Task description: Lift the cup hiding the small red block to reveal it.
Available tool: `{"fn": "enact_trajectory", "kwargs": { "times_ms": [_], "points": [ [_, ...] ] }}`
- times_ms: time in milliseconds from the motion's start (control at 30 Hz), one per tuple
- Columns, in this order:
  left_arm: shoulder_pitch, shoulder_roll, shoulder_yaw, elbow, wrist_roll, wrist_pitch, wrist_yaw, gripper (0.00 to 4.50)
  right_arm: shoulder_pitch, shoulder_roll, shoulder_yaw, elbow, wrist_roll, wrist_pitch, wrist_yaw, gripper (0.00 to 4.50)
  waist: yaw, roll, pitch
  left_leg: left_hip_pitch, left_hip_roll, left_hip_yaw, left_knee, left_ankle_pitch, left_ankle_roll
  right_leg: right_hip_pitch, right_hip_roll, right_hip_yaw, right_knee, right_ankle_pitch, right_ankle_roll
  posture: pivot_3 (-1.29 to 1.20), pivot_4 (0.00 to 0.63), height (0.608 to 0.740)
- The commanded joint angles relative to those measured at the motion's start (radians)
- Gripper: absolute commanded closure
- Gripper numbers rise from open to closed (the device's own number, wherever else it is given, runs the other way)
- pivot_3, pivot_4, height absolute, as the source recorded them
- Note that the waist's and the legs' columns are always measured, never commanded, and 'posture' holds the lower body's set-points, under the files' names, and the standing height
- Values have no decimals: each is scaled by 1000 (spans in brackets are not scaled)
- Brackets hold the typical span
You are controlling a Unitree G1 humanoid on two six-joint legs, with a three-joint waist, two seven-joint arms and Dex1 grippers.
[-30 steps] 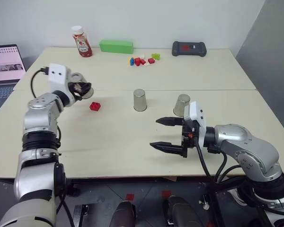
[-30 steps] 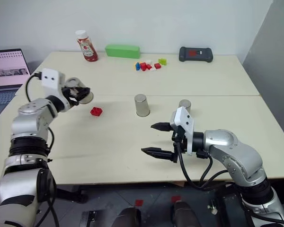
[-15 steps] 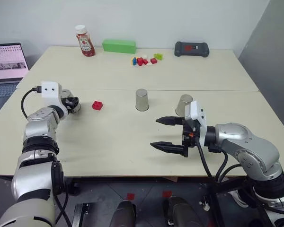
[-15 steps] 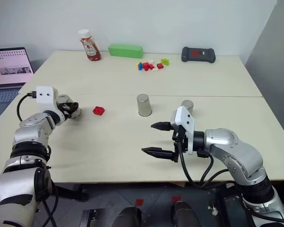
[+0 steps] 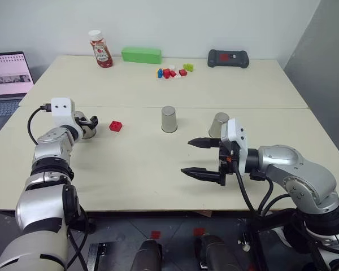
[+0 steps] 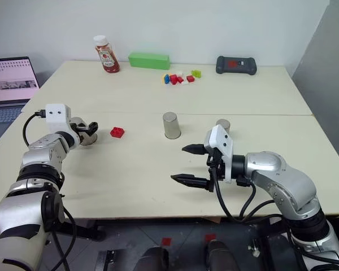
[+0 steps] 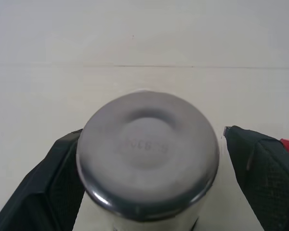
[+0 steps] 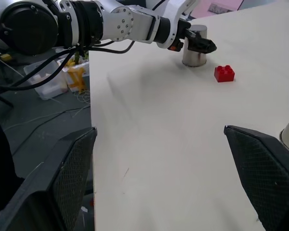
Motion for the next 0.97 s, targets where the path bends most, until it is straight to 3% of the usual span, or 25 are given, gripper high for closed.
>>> {"fn": "enact_trajectory", "kwargs": {
  "times_ms": [33,267,467,667,967],
  "points": [
    [-11,34,21,-135,-14,-59,-10,37,-11,9,-26,-20,5,-19,-10,0,0,0,0,0,0,0,0,0,0,0,0,0,0,0,0,0,150,740],
    [148,73,-14,-554,-15,25,-100,37,-1,34,-52,-12,-17,-57,-52,0,-1,0,0,0,0,0,0,0,0,0,0,1,0,0,0,0,150,740],
    [570,223,57,-1125,-174,303,-352,37,75,4,-91,-19,-54,-144,-31,0,-18,0,0,2,2,2,-2,0,0,0,-1,3,0,0,-1,0,150,740],
    [810,301,196,-1328,-291,480,-460,37,98,-48,-116,16,-45,-162,32,0,-10,0,1,2,1,0,-1,0,0,0,0,1,0,-1,-1,0,150,740],
    [995,335,294,-1380,-317,519,-537,37,118,-87,-130,71,-64,-197,84,0,-7,0,1,4,1,2,-1,0,0,1,0,2,0,-3,-4,0,150,740]
  ]
}}
